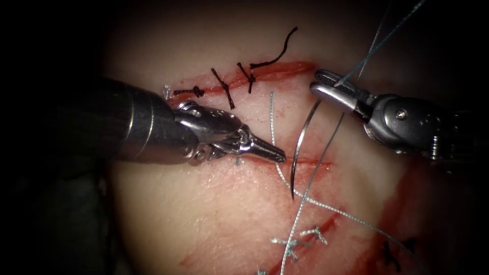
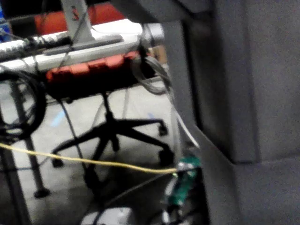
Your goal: Wound Closure
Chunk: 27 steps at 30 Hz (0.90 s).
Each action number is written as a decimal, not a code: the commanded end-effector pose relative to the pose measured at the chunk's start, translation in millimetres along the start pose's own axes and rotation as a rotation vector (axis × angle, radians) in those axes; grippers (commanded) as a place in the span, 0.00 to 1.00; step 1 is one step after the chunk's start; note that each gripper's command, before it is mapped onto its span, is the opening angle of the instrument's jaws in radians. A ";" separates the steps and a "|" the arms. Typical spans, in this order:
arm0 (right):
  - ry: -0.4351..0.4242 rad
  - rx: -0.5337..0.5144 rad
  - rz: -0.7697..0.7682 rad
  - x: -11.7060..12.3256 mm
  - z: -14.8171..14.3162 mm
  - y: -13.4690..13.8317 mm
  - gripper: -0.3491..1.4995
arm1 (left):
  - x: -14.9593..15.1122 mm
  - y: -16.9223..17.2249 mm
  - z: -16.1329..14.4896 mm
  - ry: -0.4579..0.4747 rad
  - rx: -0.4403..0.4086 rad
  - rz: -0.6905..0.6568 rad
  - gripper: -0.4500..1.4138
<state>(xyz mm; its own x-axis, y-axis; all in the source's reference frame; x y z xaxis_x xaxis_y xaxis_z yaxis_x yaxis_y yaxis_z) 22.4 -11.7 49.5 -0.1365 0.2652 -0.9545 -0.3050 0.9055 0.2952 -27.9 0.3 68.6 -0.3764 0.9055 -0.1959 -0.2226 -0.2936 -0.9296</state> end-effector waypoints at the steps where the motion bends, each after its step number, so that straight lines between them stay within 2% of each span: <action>1: 0.002 0.002 0.000 -0.3 0.9 -0.2 0.00 | -0.3 -0.5 0.7 -0.006 0.003 0.003 0.00; 7: 0.002 0.002 0.001 -0.1 0.9 -0.3 0.00 | -1.2 -1.0 0.9 -0.055 0.065 0.009 0.00; 19: 0.003 0.005 0.002 0.0 0.6 -0.3 0.00 | -1.9 -1.1 -0.2 -0.108 0.033 -0.019 0.00; 27: 0.003 0.005 0.002 0.0 0.7 -0.4 0.00 | -2.5 -2.7 0.4 -0.121 0.143 -0.007 0.00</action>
<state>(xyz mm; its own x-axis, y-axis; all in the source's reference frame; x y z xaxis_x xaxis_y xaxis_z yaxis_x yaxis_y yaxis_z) 22.2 -12.0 49.1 -0.1376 0.2674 -0.9537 -0.3008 0.9061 0.2974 -26.2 -1.4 71.6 -0.4791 0.8659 -0.1436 -0.3505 -0.3387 -0.8732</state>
